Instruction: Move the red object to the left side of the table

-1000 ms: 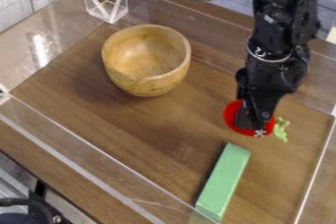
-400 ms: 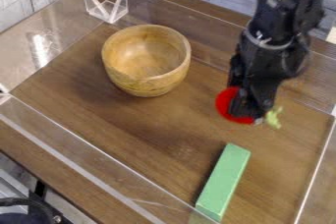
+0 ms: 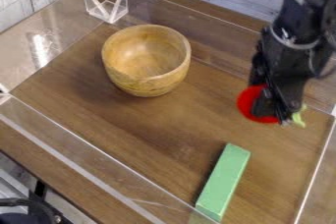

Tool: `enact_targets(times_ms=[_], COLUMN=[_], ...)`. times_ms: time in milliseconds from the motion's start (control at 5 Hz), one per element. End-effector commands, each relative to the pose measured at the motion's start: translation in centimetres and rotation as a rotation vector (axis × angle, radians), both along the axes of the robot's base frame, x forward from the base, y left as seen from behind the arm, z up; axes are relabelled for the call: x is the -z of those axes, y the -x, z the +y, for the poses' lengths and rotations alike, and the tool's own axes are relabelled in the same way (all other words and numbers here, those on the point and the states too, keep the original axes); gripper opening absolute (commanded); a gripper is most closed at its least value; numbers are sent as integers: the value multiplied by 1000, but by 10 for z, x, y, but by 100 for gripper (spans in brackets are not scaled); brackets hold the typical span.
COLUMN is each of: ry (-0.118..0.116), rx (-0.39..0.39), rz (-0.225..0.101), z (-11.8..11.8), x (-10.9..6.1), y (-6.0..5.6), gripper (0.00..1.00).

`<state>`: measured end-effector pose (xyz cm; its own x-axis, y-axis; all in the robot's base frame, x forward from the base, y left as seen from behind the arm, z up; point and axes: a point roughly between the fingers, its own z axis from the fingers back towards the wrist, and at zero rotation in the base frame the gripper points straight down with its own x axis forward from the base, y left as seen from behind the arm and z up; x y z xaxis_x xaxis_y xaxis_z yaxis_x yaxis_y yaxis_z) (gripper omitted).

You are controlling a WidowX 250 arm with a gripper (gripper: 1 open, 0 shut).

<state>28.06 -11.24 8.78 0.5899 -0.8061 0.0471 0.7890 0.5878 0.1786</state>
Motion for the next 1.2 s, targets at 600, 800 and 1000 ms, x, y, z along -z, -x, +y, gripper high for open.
enact_targets(times_ms=[600, 800, 1000], ry=[35, 44, 48], rx=[20, 60, 36], rz=[-93, -95, -98], z=[4, 9, 19], x=[-32, -25, -23], y=[-10, -13, -18], gripper=[0, 0, 0])
